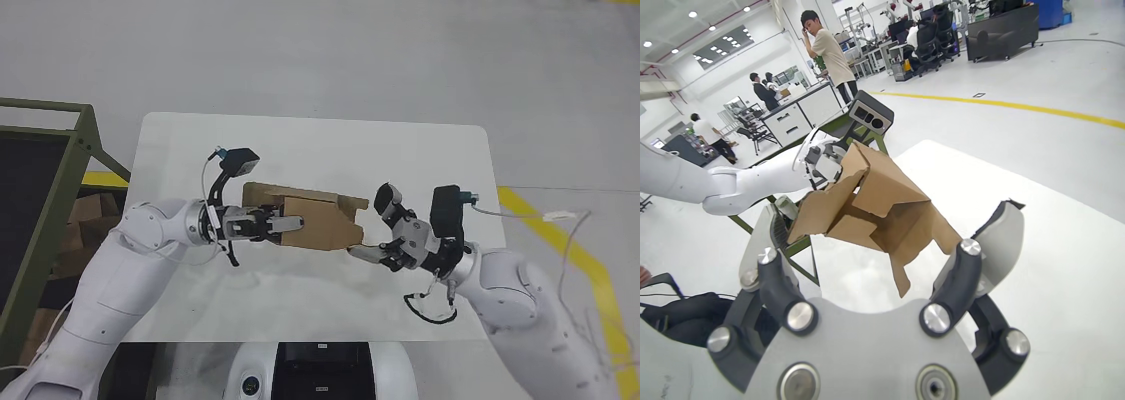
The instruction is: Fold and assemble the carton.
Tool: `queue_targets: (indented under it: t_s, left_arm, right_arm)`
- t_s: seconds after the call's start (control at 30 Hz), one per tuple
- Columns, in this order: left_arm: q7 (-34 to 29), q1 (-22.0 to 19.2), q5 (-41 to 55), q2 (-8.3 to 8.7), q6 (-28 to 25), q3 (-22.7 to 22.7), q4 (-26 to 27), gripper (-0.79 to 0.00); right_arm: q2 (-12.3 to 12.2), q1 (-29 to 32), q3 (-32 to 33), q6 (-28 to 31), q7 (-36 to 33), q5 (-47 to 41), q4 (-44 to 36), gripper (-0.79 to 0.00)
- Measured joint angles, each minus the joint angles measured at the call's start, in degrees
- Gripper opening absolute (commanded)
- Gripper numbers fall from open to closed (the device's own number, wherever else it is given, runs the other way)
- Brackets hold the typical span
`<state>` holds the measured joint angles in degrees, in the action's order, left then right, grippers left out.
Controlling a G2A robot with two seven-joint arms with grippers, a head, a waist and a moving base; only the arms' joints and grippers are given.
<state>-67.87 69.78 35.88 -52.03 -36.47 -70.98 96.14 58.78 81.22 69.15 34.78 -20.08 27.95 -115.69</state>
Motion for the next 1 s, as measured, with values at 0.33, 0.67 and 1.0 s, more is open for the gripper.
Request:
queue_targets:
  t_s: [0.33,0.67,1.0]
  left_arm:
    - [-0.6,-0.4,0.7,-0.15,0.6,0.1,0.1,-0.785]
    - [-1.0,-0.5,1.9,-0.23,1.1,0.2,0.7,-0.785]
    - [-1.2,0.1,2.6,-0.03,1.3,-0.5,1.3,-0.785]
  right_arm:
    - [0.2,-2.3,0.0,-0.4,-0.8,-2.4,2.9,0.000]
    - [0.4,-3.6,-1.0,-0.2,-3.7,-6.8,6.0,0.000]
    - [1.1,-7.7,-4.5,3.9,-5.9,-13.0,11.4,0.000]
